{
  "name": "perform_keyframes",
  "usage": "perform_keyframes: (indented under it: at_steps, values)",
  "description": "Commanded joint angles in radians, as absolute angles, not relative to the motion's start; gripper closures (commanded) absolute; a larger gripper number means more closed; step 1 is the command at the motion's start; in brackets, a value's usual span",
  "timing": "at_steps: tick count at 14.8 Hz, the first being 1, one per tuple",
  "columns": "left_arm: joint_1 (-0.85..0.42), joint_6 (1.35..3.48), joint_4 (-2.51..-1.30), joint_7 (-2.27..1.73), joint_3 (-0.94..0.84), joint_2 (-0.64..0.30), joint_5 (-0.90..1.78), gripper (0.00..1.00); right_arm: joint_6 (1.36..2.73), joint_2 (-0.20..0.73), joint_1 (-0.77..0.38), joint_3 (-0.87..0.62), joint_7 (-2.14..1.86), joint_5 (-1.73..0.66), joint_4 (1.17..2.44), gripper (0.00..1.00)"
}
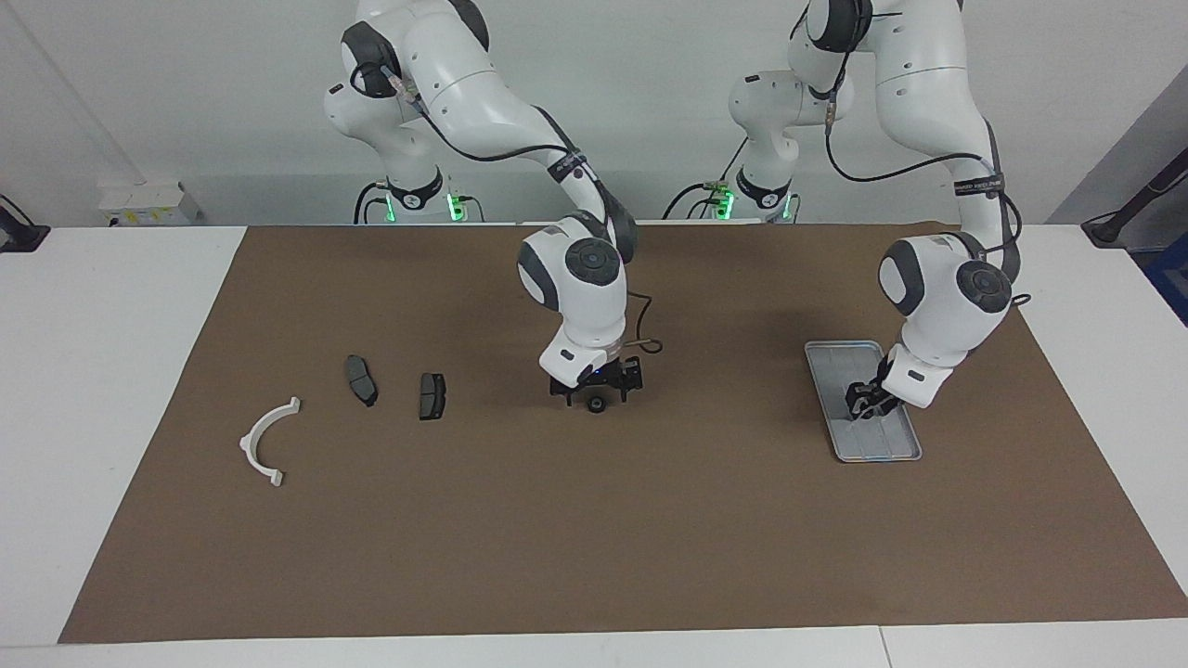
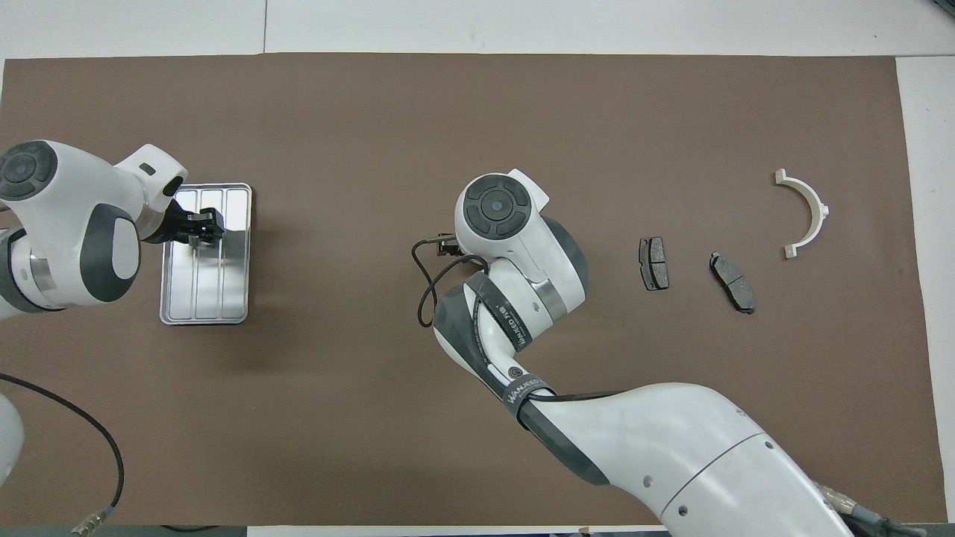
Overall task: Place bearing gear from tray to pile
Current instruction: 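Grasp the second bearing gear from the tray with the left gripper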
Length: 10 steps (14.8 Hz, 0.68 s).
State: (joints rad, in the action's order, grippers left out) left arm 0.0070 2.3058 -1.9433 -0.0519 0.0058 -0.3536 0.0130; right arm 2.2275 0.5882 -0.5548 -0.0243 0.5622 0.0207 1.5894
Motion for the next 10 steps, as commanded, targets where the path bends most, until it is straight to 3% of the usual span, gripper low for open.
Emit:
perform_keyframes:
  at_steps: [1, 4, 8, 10]
  values:
    - [0.003, 2.335, -1.962, -0.066, 0.008, -0.351, 0.005, 0.54, 2.275, 0.586, -0.548, -0.026, 0.581, 0.011, 1.63, 0.0]
    - [0.005, 2.335, -1.962, -0.066, 0.008, -0.351, 0.005, 0.72, 2.275, 0.583, -0.551, -0.026, 0.583, 0.009, 1.644, 0.0]
    - [0.003, 2.333, -1.967, -0.067, 0.008, -0.35, 0.005, 0.87, 2.273, 0.58, -0.557, -0.026, 0.627, 0.009, 1.644, 0.01]
    - [-0.006, 2.309, -1.948, -0.11, 0.006, -0.351, 0.005, 0.87, 2.273, 0.58, -0.558, -0.028, 0.643, 0.009, 1.646, 0.11]
